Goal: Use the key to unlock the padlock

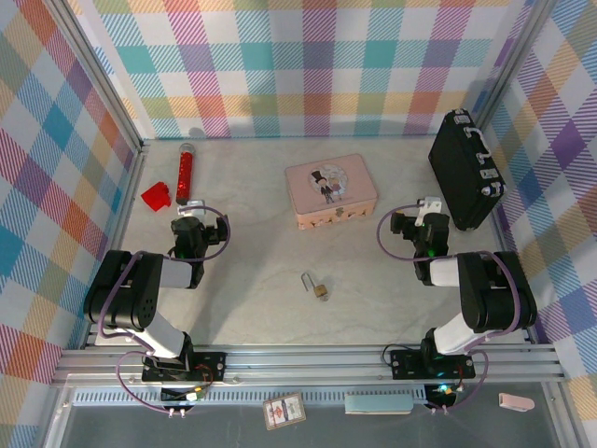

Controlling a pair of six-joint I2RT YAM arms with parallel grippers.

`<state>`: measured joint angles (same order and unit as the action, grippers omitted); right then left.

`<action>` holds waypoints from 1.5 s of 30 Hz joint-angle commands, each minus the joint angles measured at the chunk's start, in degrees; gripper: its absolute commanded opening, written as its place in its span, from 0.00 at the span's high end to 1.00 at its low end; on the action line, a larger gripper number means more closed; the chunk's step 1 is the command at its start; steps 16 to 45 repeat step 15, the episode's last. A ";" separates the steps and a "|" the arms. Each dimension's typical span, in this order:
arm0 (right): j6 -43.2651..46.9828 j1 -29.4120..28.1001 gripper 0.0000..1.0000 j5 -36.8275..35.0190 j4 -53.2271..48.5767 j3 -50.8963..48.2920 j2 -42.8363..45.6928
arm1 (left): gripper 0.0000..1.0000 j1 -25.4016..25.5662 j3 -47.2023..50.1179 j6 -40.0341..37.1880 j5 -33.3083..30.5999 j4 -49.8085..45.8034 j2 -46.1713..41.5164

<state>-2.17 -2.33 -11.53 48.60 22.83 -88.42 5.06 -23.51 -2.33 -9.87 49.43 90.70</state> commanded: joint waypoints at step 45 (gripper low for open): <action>-0.64 -0.26 0.01 -0.30 1.31 -0.59 0.75 | 0.00 -0.23 -0.05 0.92 0.93 -0.03 -0.17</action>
